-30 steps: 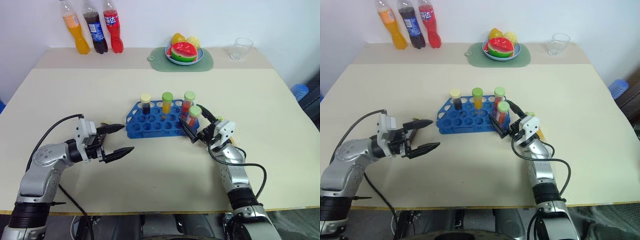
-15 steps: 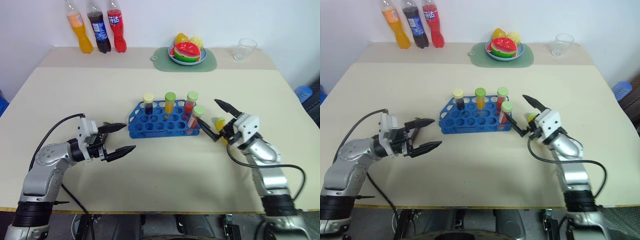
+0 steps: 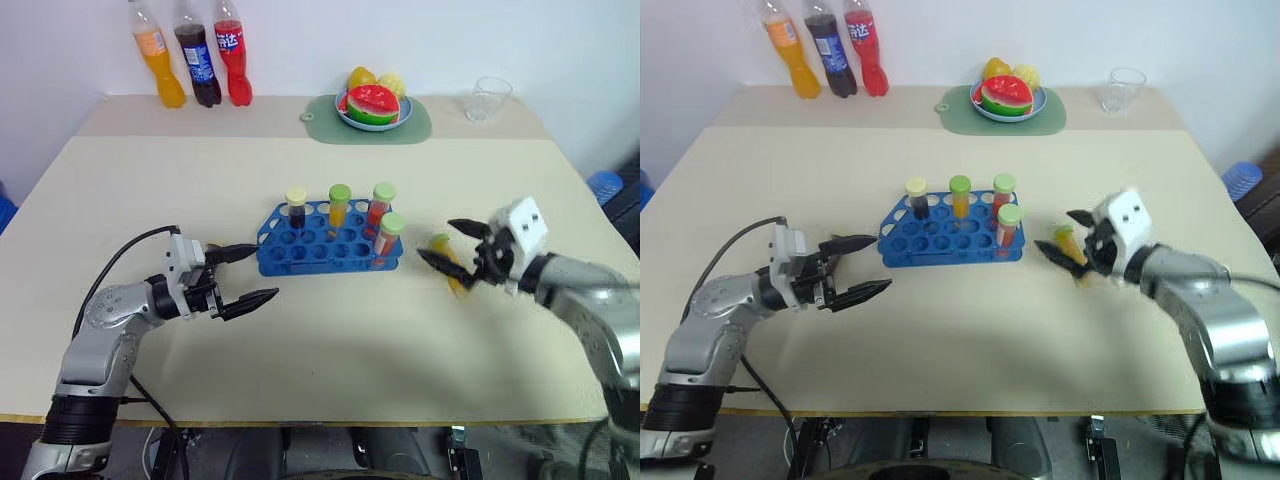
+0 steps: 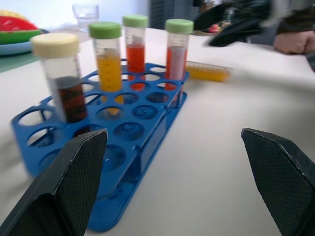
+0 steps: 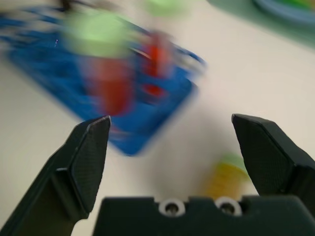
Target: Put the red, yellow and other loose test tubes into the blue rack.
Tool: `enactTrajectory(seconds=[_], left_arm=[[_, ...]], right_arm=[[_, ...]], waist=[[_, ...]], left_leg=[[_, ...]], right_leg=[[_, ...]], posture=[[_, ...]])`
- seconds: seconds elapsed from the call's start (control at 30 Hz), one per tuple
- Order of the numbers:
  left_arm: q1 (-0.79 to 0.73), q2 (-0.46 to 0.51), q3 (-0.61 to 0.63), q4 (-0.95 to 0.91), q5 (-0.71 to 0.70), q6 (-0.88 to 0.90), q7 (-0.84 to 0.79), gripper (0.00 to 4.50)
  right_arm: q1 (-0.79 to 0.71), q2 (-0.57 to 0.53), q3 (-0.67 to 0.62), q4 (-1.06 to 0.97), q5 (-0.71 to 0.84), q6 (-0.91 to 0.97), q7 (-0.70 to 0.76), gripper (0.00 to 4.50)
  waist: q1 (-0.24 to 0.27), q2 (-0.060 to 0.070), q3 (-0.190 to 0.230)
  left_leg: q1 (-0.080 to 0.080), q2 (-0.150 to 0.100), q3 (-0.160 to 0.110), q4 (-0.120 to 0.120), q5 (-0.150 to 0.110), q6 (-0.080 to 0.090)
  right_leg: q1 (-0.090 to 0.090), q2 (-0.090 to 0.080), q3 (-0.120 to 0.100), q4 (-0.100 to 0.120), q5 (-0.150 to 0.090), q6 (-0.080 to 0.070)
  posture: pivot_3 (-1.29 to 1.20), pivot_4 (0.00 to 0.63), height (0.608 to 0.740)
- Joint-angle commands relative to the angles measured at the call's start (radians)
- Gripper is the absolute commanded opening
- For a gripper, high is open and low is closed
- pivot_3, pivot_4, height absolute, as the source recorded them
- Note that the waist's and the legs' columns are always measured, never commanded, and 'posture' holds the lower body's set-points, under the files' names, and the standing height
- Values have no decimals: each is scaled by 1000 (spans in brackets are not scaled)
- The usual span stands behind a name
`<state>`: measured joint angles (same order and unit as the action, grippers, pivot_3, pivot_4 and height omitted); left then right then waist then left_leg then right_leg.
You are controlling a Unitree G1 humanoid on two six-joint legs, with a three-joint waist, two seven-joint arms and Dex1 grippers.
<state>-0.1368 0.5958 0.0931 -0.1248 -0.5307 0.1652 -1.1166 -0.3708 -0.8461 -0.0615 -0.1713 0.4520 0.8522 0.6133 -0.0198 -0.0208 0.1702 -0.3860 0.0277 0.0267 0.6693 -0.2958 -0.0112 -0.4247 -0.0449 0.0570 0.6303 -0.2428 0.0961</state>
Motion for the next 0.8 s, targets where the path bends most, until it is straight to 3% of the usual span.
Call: enactTrajectory(seconds=[0.03, 0.2, 0.37, 0.47, 0.63, 0.8], left_arm=[[10, 4, 11, -25, -2, -13, 3, 4500], [41, 5, 18, -57, -8, -8, 19, 4500], [82, 7, 31, -91, -12, -7, 40, 4500], [93, 7, 32, -104, -14, -5, 49, 4500], [103, 9, 34, -112, -17, -3, 56, 4500], [91, 8, 29, -102, -16, -2, 54, 4500]], right_arm=[[-126, 2, 80, 158, -45, 146, 1, 4336], [-312, 18, 182, 415, -130, 190, 39, 4336], [-358, 2, 255, 463, -176, 202, 116, 4336], [-356, -6, 300, 456, -207, 194, 158, 3593], [-343, -21, 333, 423, -254, 161, 208, 1122], [-261, -103, 312, 279, -273, 75, 276, 1122]], waist=[[3, 0, 0], [3, 0, 0], [4, 0, 0], [4, 0, 0], [2, 0, 0], [8, 0, 0]], left_leg=[[0, 0, -1, 0, 0, 0], [-5, 0, -1, -2, 0, 0], [-5, 0, -1, -2, 0, 0], [-5, 0, -1, -2, 0, 0], [-4, 0, -1, -2, 0, 0], [-5, 0, -2, -2, 0, 0]], right_leg=[[0, 0, -1, 0, 0, 0], [-4, 0, -1, 0, 2, 4], [-4, 0, -2, -1, 2, 4], [-4, 0, -2, 0, 2, 4], [-4, 0, -2, 0, 2, 4], [-4, 0, -3, 0, 2, 4]], posture=[[0, 150, 740], [0, 150, 740], [0, 150, 740], [0, 150, 740], [0, 150, 740], [0, 150, 740]])
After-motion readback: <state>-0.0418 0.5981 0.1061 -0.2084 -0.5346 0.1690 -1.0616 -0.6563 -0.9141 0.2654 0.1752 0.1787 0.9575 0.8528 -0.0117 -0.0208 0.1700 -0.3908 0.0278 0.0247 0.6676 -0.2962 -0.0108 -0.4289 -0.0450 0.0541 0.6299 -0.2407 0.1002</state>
